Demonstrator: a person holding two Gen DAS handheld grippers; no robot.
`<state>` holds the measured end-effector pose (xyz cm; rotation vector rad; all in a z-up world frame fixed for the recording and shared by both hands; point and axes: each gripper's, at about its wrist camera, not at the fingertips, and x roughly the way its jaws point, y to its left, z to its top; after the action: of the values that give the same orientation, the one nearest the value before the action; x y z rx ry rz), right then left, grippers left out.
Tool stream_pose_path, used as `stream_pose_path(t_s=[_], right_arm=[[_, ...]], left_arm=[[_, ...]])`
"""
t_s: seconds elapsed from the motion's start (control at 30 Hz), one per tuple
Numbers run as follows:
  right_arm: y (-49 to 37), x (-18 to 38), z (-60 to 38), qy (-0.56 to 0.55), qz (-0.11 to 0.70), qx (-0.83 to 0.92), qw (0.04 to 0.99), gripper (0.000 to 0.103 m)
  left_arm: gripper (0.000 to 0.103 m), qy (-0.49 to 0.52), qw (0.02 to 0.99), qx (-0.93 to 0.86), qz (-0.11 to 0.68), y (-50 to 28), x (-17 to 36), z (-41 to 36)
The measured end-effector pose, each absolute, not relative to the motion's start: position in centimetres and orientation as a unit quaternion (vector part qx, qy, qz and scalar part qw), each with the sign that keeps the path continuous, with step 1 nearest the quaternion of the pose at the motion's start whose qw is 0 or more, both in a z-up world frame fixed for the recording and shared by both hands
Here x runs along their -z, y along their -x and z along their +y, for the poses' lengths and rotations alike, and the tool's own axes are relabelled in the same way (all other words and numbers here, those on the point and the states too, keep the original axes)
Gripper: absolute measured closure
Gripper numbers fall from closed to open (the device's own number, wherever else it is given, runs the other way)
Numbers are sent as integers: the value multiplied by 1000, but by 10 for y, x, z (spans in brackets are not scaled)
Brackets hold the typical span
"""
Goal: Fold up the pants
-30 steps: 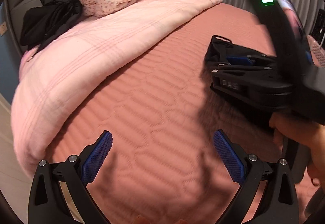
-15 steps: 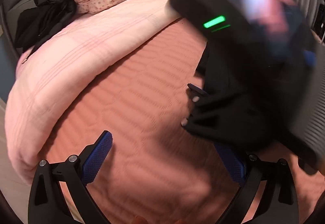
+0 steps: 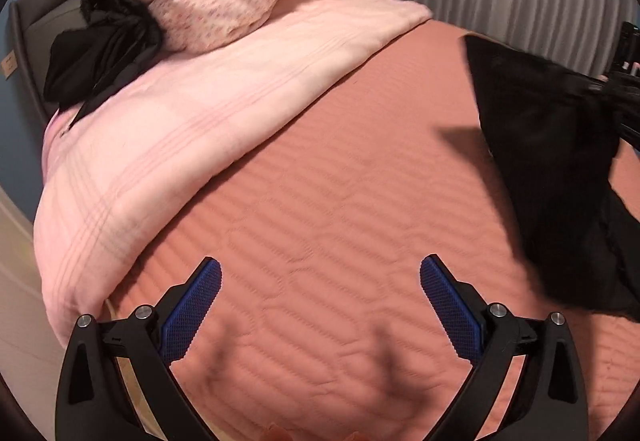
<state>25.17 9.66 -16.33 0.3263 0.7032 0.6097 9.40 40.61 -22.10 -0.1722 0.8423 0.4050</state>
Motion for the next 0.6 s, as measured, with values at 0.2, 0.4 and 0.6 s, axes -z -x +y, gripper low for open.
stream_pose_path(t_s=[0.2, 0.4, 0.6], right_arm=[[-210, 164, -136, -335, 280, -166, 884, 92], [-169, 263, -261, -362, 351, -8, 864, 92], [-166, 281, -301, -412, 370, -53, 831, 72]], left_arm=[[5, 41, 916, -108, 385, -143, 189, 325], [5, 18, 915, -42, 402, -192, 202, 226], [5, 10, 906, 1, 423, -229, 218, 148]])
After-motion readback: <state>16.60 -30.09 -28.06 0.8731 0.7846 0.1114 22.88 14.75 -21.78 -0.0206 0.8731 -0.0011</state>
